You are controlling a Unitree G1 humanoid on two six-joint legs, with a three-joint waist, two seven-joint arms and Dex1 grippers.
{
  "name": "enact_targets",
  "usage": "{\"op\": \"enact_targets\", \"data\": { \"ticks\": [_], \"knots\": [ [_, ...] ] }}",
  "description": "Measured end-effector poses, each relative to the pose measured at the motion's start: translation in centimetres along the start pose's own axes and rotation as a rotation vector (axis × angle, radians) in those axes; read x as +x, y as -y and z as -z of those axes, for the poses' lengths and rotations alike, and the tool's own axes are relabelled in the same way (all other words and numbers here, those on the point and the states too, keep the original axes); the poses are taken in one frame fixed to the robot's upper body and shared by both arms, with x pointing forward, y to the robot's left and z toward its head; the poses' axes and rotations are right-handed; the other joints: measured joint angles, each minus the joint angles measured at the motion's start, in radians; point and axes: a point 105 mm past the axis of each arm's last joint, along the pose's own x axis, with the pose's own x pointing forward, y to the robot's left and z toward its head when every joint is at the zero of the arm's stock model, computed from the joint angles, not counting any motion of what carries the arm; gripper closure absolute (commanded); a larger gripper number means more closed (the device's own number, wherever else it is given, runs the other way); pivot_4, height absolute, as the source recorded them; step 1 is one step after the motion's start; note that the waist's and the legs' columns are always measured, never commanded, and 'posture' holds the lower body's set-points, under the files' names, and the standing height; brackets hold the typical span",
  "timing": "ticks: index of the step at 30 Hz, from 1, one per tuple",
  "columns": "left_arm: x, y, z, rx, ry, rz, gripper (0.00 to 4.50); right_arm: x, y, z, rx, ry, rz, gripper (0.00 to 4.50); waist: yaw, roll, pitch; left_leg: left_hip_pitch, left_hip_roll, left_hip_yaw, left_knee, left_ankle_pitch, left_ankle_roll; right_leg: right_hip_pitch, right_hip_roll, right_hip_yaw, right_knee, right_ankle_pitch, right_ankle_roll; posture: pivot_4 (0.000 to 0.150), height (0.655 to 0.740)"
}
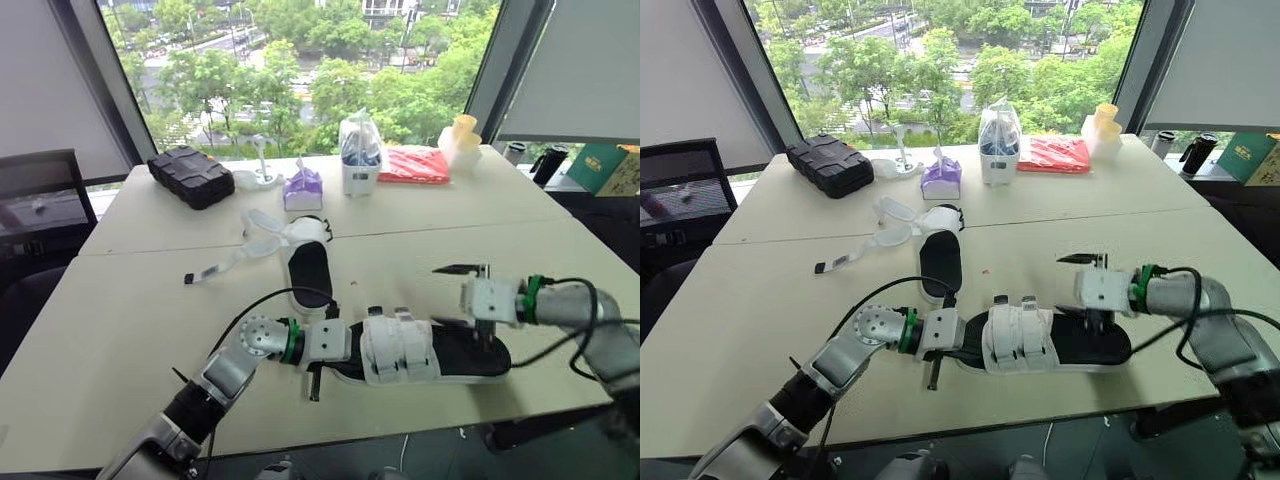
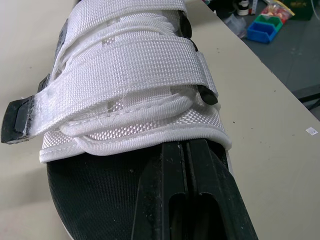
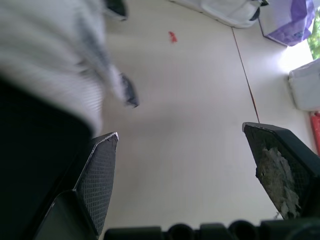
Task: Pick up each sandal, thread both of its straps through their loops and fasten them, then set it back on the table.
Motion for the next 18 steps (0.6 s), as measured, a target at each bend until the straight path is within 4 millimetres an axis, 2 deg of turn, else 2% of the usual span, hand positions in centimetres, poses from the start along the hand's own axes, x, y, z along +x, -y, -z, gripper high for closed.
{"op": "enact_targets", "data": {
  "ticks": [4, 10, 12, 15, 18],
  "knots": [
    [-0.4, -0.1, 0.3, -0.026, -0.006, -0.011, 4.50, -1.1, -1.1, -0.8, -0.141, 0.040, 0.010, 0.19, -0.006, -0.003, 0.003, 0.012, 0.004, 0.000, -0.003, -0.001, -0.002, 0.010, 0.000, 0.001, 0.000, -0.001, 0.000, 0.150, 0.7400],
    [-1.2, -0.5, 0.2, -0.053, -0.014, -0.048, 4.50, -0.9, -2.7, -1.5, -0.301, 0.114, 0.008, 0.19, -0.024, -0.004, 0.007, 0.012, 0.004, 0.000, -0.003, 0.000, 0.000, 0.009, 0.000, 0.002, 0.000, 0.002, -0.004, 0.150, 0.7400],
    [-2.1, -0.7, 0.4, -0.073, -0.029, -0.076, 4.50, 0.0, -3.0, -2.5, -0.354, 0.182, 0.037, 0.19, -0.032, -0.007, 0.010, 0.012, 0.004, 0.000, -0.004, 0.000, 0.000, 0.007, 0.002, 0.003, 0.000, 0.002, -0.005, 0.150, 0.7400],
    [-3.7, -1.2, 0.8, -0.121, -0.058, -0.126, 4.50, 2.5, -3.1, -4.8, -0.460, 0.315, 0.080, 0.19, -0.042, -0.006, 0.013, 0.011, 0.004, 0.000, -0.005, 0.001, 0.000, 0.006, 0.003, 0.004, 0.002, 0.002, -0.005, 0.150, 0.7400],
    [-4.8, -1.4, 1.2, -0.157, -0.073, -0.164, 4.50, 3.9, -2.8, -5.9, -0.501, 0.372, 0.090, 0.19, -0.045, -0.006, 0.015, 0.011, 0.004, 0.000, -0.005, 0.001, 0.000, 0.005, 0.004, 0.004, 0.002, 0.003, -0.005, 0.150, 0.7400]
  ]
}}
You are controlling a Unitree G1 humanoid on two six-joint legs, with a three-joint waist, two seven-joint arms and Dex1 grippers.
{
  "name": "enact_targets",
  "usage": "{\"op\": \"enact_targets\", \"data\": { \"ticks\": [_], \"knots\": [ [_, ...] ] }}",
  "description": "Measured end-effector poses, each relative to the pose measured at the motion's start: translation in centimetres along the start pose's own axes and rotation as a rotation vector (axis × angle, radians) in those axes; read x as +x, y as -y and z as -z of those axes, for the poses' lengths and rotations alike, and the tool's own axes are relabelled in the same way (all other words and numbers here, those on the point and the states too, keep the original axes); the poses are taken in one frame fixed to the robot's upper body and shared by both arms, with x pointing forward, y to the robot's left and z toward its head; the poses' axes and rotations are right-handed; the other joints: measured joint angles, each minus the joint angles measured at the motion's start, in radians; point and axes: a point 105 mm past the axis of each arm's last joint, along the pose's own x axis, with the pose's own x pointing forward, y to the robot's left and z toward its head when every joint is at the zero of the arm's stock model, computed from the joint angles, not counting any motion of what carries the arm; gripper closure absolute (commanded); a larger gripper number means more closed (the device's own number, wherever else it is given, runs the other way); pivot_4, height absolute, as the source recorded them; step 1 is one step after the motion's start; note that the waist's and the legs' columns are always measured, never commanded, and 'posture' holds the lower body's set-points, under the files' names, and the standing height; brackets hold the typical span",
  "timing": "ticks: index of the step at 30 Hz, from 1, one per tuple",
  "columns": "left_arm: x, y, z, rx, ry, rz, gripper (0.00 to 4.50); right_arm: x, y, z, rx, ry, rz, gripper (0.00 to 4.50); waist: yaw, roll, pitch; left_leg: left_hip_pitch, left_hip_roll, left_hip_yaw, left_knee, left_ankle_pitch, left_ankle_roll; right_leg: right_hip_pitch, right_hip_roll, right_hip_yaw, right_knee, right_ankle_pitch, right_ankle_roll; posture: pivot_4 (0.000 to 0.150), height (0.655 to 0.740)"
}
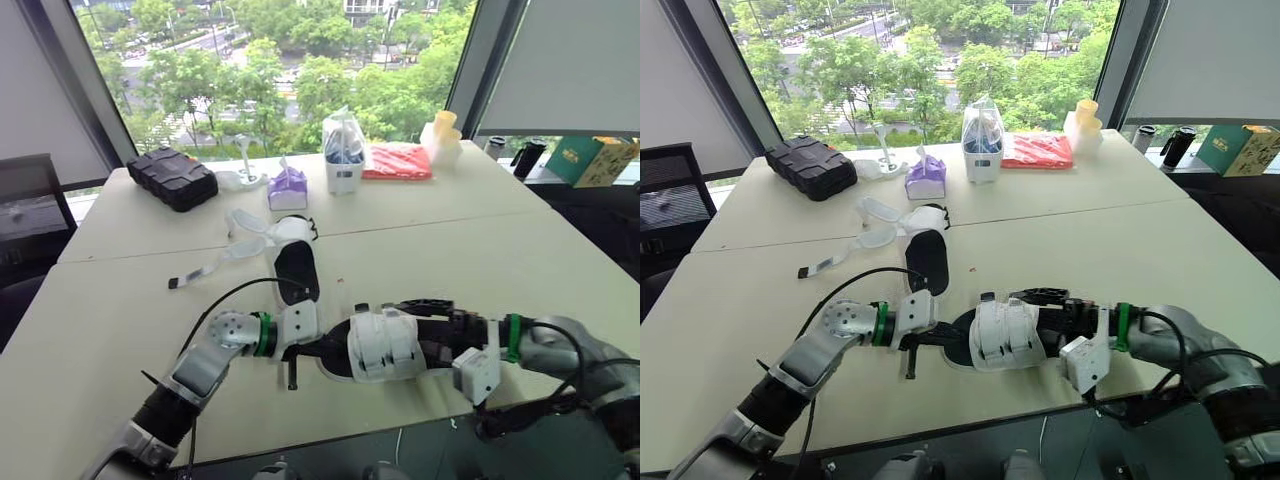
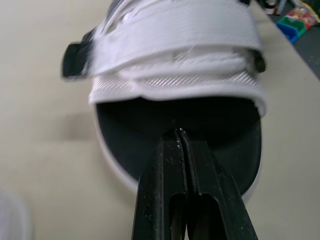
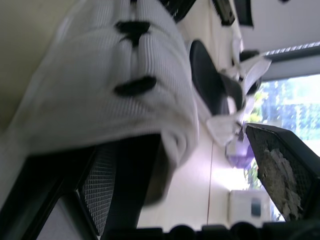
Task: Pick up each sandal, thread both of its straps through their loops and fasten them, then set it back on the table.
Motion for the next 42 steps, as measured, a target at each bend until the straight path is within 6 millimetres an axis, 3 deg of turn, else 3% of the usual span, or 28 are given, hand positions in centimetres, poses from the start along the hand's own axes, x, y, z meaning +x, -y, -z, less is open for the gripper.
{"op": "enact_targets", "data": {
  "ticks": [1, 4, 10, 11, 15, 18, 22, 26, 28, 30, 33, 37, 39, 42],
  "knots": [
    [-0.3, -0.2, 0.1, -0.013, -0.002, -0.016, 4.50, 0.7, 0.2, -0.2, -0.016, 0.023, 0.005, 0.19, -0.001, 0.000, 0.001, 0.000, 0.000, 0.000, 0.000, 0.000, 0.000, 0.000, 0.000, 0.000, 0.000, 0.000, 0.000, 0.150, 0.7400],
    [-1.4, -0.9, 0.3, -0.039, -0.013, -0.070, 4.50, 2.5, 0.4, -0.7, -0.051, 0.089, 0.008, 1.00, -0.001, 0.000, 0.004, 0.000, 0.000, 0.000, 0.000, 0.000, 0.000, 0.000, 0.001, 0.000, 0.000, 0.000, 0.000, 0.150, 0.7400],
    [-3.9, -2.5, 1.7, -0.152, -0.042, -0.207, 4.50, 3.3, 0.4, -0.2, -0.105, 0.115, 0.001, 4.16, -0.001, 0.001, 0.012, -0.001, -0.001, 0.000, -0.001, 0.001, -0.002, -0.002, 0.002, 0.001, 0.001, 0.000, 0.000, 0.150, 0.7400],
    [-4.1, -2.7, 1.5, -0.155, -0.037, -0.229, 4.50, 3.3, 0.6, -0.1, -0.115, 0.113, 0.009, 4.48, -0.001, 0.001, 0.013, -0.001, -0.001, 0.000, -0.001, 0.001, -0.002, -0.003, 0.002, 0.001, 0.001, 0.000, 0.000, 0.150, 0.7400],
    [-4.9, -3.4, 0.9, -0.152, -0.018, -0.279, 4.50, 3.3, 1.1, 1.2, -0.110, 0.058, 0.045, 4.48, -0.001, 0.001, 0.013, -0.002, -0.001, 0.000, -0.002, 0.002, -0.003, -0.005, 0.002, 0.002, 0.003, 0.000, 0.000, 0.150, 0.7400],
    [-5.0, -3.6, 0.9, -0.152, -0.017, -0.299, 4.50, 2.8, 1.5, 3.4, -0.046, -0.065, 0.096, 4.48, -0.001, 0.002, 0.014, -0.002, -0.001, 0.001, -0.002, 0.002, -0.004, -0.006, 0.002, 0.003, 0.005, 0.000, 0.000, 0.150, 0.7400],
    [-5.1, -3.8, 0.9, -0.155, -0.017, -0.320, 4.50, 1.2, 2.9, 8.4, 0.056, -0.324, 0.179, 4.48, -0.003, 0.003, 0.016, -0.002, -0.001, 0.002, -0.002, 0.003, -0.004, -0.007, 0.002, 0.005, 0.006, 0.000, -0.001, 0.150, 0.7400],
    [-5.2, -4.0, 0.9, -0.154, -0.015, -0.339, 4.50, -0.8, 5.8, 13.3, 0.116, -0.581, 0.286, 4.48, -0.007, 0.001, 0.017, -0.002, -0.001, 0.004, -0.002, 0.003, -0.005, -0.011, 0.002, 0.006, 0.012, 0.001, -0.001, 0.150, 0.7400],
    [-5.3, -4.5, 0.4, -0.134, -0.004, -0.362, 4.50, -1.4, 7.2, 17.2, 0.210, -0.811, 0.355, 4.48, -0.012, 0.001, 0.019, -0.003, -0.001, 0.004, -0.003, 0.006, -0.009, -0.014, 0.002, 0.009, 0.014, 0.002, -0.003, 0.150, 0.7400],
    [-5.4, -5.0, -0.1, -0.112, 0.007, -0.386, 4.50, -2.5, 7.8, 19.6, 0.272, -0.994, 0.396, 4.48, -0.009, 0.000, 0.019, -0.003, 0.000, 0.003, -0.003, 0.006, -0.010, -0.015, 0.003, 0.008, 0.015, 0.002, -0.004, 0.150, 0.7400],
    [-5.9, -5.7, -0.1, -0.109, 0.013, -0.433, 4.50, -2.3, 7.4, 20.9, 0.325, -1.136, 0.410, 4.48, -0.008, 0.000, 0.019, -0.003, 0.000, 0.003, -0.009, 0.008, -0.012, -0.017, 0.005, 0.009, 0.014, 0.003, -0.005, 0.150, 0.7400],
    [-5.9, -6.0, -0.3, -0.101, 0.026, -0.458, 4.50, -0.2, 5.0, 20.8, 0.379, -1.211, 0.353, 4.48, -0.009, 0.000, 0.019, -0.009, -0.001, 0.004, -0.016, 0.014, -0.023, -0.028, 0.005, 0.010, 0.015, 0.004, -0.001, 0.150, 0.7400],
    [-5.7, -6.0, -0.3, -0.096, 0.021, -0.464, 4.50, -0.2, 5.4, 20.9, 0.397, -1.240, 0.359, 4.48, -0.012, 0.000, 0.019, -0.014, 0.000, 0.004, -0.015, 0.016, -0.025, -0.033, 0.006, 0.010, 0.016, 0.005, -0.002, 0.150, 0.7400],
    [-5.6, -6.0, -0.3, -0.088, 0.016, -0.469, 4.50, -0.1, 4.7, 20.9, 0.444, -1.270, 0.352, 3.14, -0.012, 0.000, 0.019, -0.013, 0.002, 0.003, -0.015, 0.016, -0.025, -0.033, 0.009, 0.010, 0.016, 0.006, -0.003, 0.150, 0.7400]
  ]
}}
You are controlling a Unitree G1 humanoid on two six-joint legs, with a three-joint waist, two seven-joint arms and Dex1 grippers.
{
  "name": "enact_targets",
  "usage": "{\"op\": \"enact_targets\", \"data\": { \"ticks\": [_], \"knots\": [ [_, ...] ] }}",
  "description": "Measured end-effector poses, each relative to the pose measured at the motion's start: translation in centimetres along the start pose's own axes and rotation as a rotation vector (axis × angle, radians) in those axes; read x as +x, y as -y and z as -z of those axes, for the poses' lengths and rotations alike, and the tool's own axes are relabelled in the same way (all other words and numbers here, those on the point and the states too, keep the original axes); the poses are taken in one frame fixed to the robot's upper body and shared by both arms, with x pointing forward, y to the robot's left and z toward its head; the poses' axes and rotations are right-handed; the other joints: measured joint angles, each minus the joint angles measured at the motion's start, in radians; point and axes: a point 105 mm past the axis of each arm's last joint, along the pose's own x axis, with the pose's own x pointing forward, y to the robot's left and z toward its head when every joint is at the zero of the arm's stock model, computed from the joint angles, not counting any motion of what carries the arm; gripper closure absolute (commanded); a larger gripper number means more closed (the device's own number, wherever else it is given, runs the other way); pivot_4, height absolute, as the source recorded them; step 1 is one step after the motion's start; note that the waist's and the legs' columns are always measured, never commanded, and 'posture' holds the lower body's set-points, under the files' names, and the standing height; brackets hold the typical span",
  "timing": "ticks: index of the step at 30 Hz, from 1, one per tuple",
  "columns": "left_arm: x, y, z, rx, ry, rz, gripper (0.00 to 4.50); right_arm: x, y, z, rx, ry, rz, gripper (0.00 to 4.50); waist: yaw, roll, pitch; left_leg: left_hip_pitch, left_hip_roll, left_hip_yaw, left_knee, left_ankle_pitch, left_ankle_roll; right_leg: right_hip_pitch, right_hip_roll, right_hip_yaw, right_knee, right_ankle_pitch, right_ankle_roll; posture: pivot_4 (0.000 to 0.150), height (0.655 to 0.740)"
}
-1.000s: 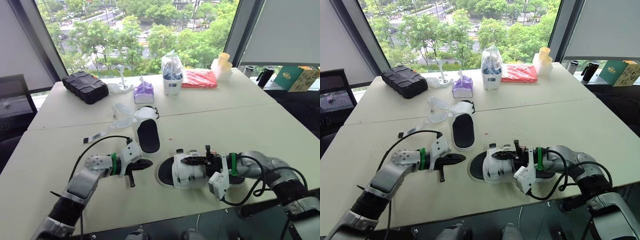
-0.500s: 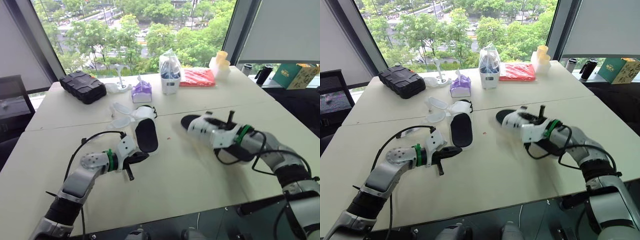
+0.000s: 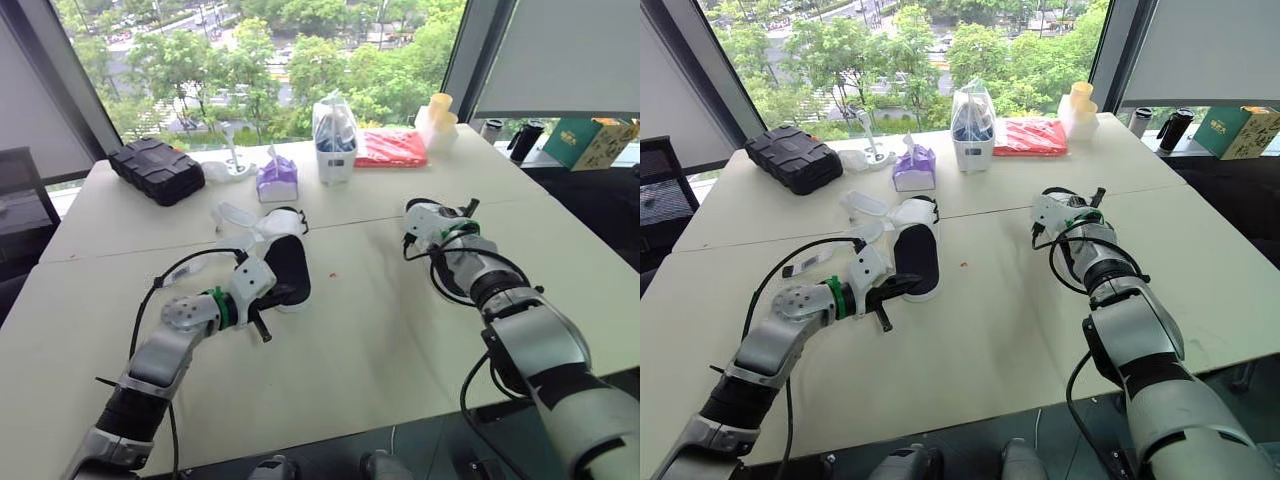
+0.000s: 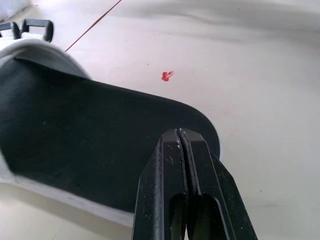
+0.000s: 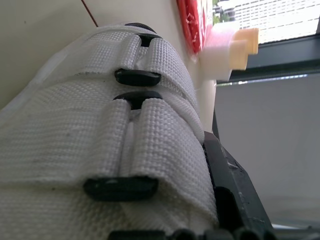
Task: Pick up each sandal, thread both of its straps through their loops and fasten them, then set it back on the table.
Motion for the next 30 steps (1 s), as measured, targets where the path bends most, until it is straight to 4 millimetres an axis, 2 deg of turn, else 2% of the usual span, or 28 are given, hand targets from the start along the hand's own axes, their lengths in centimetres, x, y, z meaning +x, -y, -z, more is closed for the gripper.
{"op": "enact_targets", "data": {
  "ticks": [3, 6, 13, 16, 18, 19, 20, 22, 23, 25, 27, 30],
  "knots": [
    [0.0, -0.1, 0.0, 0.011, -0.006, -0.013, 4.50, 0.0, -0.9, -0.6, 0.035, -0.002, -0.044, 1.56, -0.003, 0.000, 0.000, 0.001, 0.001, 0.000, 0.000, -0.001, 0.001, 0.000, 0.001, 0.000, 0.002, 0.001, -0.001, 0.150, 0.7400],
    [0.0, -0.2, -0.1, 0.018, -0.006, -0.020, 4.50, 0.0, -0.2, -0.9, 0.053, 0.007, -0.053, 0.03, -0.007, -0.001, -0.001, 0.003, 0.001, 0.000, 0.001, -0.001, 0.003, 0.002, 0.002, 0.000, 0.004, 0.002, -0.003, 0.150, 0.7400],
    [0.1, -0.5, -0.7, 0.057, -0.005, -0.039, 4.50, -0.2, -0.1, -0.9, 0.128, 0.074, -0.182, 0.03, -0.021, -0.002, -0.001, 0.013, 0.002, -0.001, 0.000, -0.001, 0.003, 0.011, 0.002, 0.000, 0.004, 0.002, -0.003, 0.150, 0.7400],
    [0.4, -0.8, -1.4, 0.105, -0.004, -0.046, 4.50, -1.6, -0.2, 0.4, 0.242, 0.118, -0.270, 0.03, -0.014, -0.003, -0.002, 0.012, 0.002, -0.003, 0.000, -0.002, 0.004, 0.012, 0.003, -0.001, 0.003, 0.001, -0.002, 0.150, 0.7400],
    [0.7, -1.2, -2.0, 0.175, -0.014, -0.057, 4.50, -4.5, -0.5, 1.5, 0.329, 0.168, -0.363, 0.03, 0.001, -0.003, -0.002, 0.012, 0.002, -0.005, 0.000, -0.003, 0.005, 0.014, 0.004, 0.000, 0.001, 0.001, -0.001, 0.150, 0.7400],
    [0.9, -1.5, -2.4, 0.221, -0.021, -0.075, 4.50, -6.5, -0.7, 2.1, 0.365, 0.193, -0.423, 0.03, 0.007, -0.002, -0.002, 0.012, 0.002, -0.005, 0.000, -0.003, 0.005, 0.014, 0.004, 0.000, 0.001, 0.000, -0.001, 0.150, 0.7400],
    [0.8, -2.1, -2.7, 0.269, -0.034, -0.101, 4.50, -8.7, -1.2, 2.1, 0.401, 0.227, -0.510, 0.03, 0.010, -0.003, -0.002, 0.012, 0.003, -0.005, 0.000, -0.003, 0.005, 0.014, 0.005, 0.000, 0.001, 0.000, -0.001, 0.150, 0.7400],
    [1.0, -3.1, -3.2, 0.349, -0.054, -0.157, 4.50, -12.6, -3.3, 0.8, 0.470, 0.316, -0.714, 0.03, 0.002, -0.003, -0.001, 0.013, 0.004, -0.004, 0.000, -0.003, 0.005, 0.015, 0.006, 0.000, 0.000, 0.000, -0.001, 0.150, 0.7400],
    [1.2, -3.4, -3.7, 0.394, -0.057, -0.184, 4.24, -14.8, -4.6, -0.5, 0.521, 0.385, -0.836, 0.01, 0.000, -0.003, 0.000, 0.013, 0.004, -0.004, 0.001, -0.003, 0.005, 0.014, 0.006, 0.002, 0.000, 0.000, -0.001, 0.150, 0.7400],
    [1.5, -3.8, -4.2, 0.472, -0.073, -0.223, 3.66, -17.9, -4.4, -2.6, 0.591, 0.504, -0.958, 0.00, 0.002, -0.003, 0.001, 0.013, 0.004, -0.003, 0.003, -0.003, 0.005, 0.014, 0.006, 0.002, 0.000, 0.000, 0.000, 0.150, 0.7400],
    [1.8, -4.2, -4.3, 0.546, -0.104, -0.252, 2.70, -19.3, -2.1, -3.7, 0.631, 0.589, -0.948, 0.00, 0.011, -0.004, 0.001, 0.013, 0.004, -0.005, 0.006, -0.003, 0.005, 0.016, 0.005, 0.001, 0.000, 0.001, -0.001, 0.150, 0.7400],
    [1.6, -5.1, -4.3, 0.634, -0.151, -0.300, 1.20, -19.7, -0.2, -3.7, 0.677, 0.587, -0.907, 0.00, 0.019, -0.007, 0.002, 0.012, 0.003, -0.006, 0.007, -0.003, 0.005, 0.017, 0.005, 0.001, -0.001, 0.001, -0.001, 0.150, 0.7400]
  ]
}}
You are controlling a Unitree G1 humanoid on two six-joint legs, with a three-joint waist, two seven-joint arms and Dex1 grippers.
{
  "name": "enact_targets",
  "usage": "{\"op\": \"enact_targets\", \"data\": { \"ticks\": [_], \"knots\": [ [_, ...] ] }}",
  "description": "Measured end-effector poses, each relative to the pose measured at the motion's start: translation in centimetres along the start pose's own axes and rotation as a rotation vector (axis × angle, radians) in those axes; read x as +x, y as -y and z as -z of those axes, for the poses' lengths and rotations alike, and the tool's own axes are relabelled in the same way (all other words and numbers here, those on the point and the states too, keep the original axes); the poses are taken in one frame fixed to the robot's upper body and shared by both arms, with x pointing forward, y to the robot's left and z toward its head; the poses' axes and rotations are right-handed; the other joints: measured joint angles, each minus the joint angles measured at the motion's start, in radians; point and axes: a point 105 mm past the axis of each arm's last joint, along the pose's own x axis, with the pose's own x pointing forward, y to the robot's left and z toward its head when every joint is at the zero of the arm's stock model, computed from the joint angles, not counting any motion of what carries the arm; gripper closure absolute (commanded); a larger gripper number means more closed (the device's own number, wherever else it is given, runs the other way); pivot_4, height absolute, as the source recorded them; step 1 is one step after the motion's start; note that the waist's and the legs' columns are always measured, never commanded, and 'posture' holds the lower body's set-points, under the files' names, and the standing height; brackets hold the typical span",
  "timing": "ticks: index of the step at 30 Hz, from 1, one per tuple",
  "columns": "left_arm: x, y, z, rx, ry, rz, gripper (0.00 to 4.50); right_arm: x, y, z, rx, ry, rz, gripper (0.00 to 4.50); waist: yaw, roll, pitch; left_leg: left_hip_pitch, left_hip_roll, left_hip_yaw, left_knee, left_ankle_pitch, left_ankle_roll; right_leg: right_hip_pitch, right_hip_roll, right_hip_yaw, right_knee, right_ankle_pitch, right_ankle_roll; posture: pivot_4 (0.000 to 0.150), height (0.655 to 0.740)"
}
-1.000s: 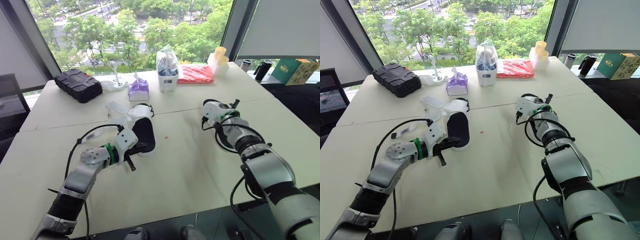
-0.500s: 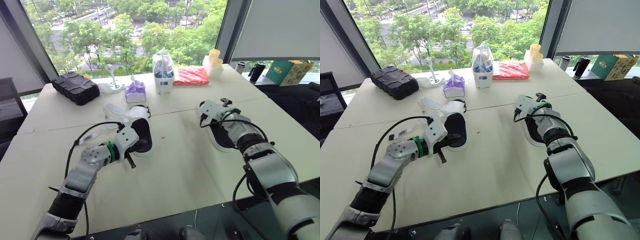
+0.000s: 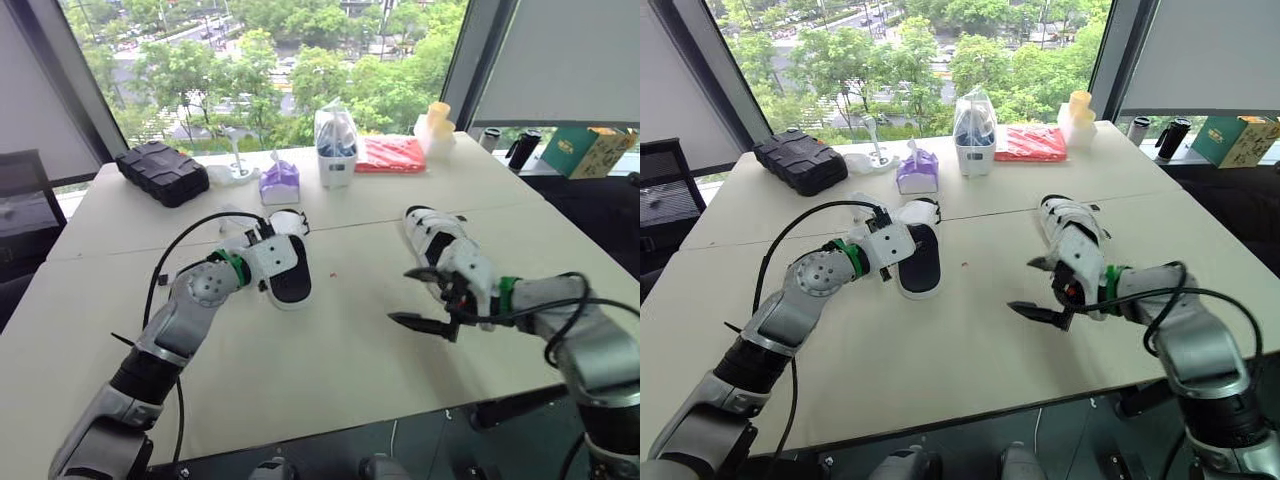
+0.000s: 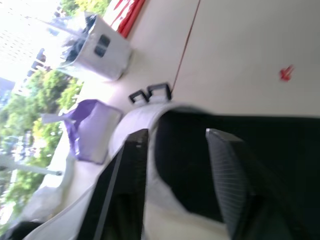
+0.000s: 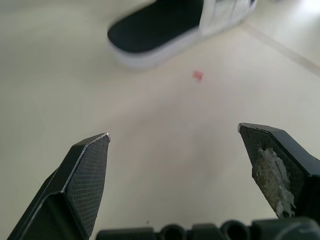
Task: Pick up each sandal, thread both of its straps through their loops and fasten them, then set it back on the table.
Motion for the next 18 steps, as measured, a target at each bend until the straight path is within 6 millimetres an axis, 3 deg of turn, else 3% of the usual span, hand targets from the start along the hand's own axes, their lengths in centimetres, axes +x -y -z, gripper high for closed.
{"op": "enact_targets", "data": {
  "ticks": [2, 3, 7, 13, 18],
  "knots": [
    [0.2, -0.8, 0.0, 0.048, -0.022, -0.025, 0.16, 0.0, 0.0, -0.1, 0.020, -0.007, 0.004, 0.00, 0.012, 0.000, 0.000, -0.003, 0.000, 0.000, 0.000, 0.000, 0.000, -0.002, 0.000, 0.000, 0.000, 0.000, 0.000, 0.150, 0.7400],
    [0.4, -1.4, -0.2, 0.076, -0.034, -0.045, 0.05, 0.1, 0.0, -0.4, 0.026, -0.007, 0.006, 0.00, 0.016, 0.000, 0.000, -0.006, -0.001, 0.000, 0.000, 0.000, 0.000, -0.006, 0.000, 0.000, 0.000, 0.000, 0.000, 0.150, 0.7400],
    [1.0, -3.1, -0.4, 0.133, -0.077, -0.102, 0.05, 0.5, -0.2, -1.7, 0.009, 0.017, 0.004, 0.00, 0.018, 0.000, 0.000, -0.017, -0.001, 0.000, 0.007, 0.000, 0.000, -0.017, 0.000, 0.000, 0.006, 0.001, 0.000, 0.150, 0.7400],
    [3.6, -1.3, 0.3, 0.123, -0.144, -0.068, 0.05, 0.9, -0.4, -1.9, 0.002, 0.017, 0.005, 0.00, 0.018, 0.000, 0.000, -0.018, -0.003, 0.001, 0.010, -0.002, 0.004, -0.015, -0.002, 0.000, 0.005, 0.002, 0.002, 0.150, 0.7400],
    [5.8, -2.0, 1.0, 0.189, -0.192, -0.095, 0.05, 1.0, -0.2, -1.8, -0.008, 0.010, 0.037, 0.00, 0.018, 0.000, 0.000, -0.017, -0.002, 0.001, 0.011, -0.002, 0.004, -0.015, -0.001, 0.000, 0.005, 0.002, 0.002, 0.150, 0.7400]
  ]
}}
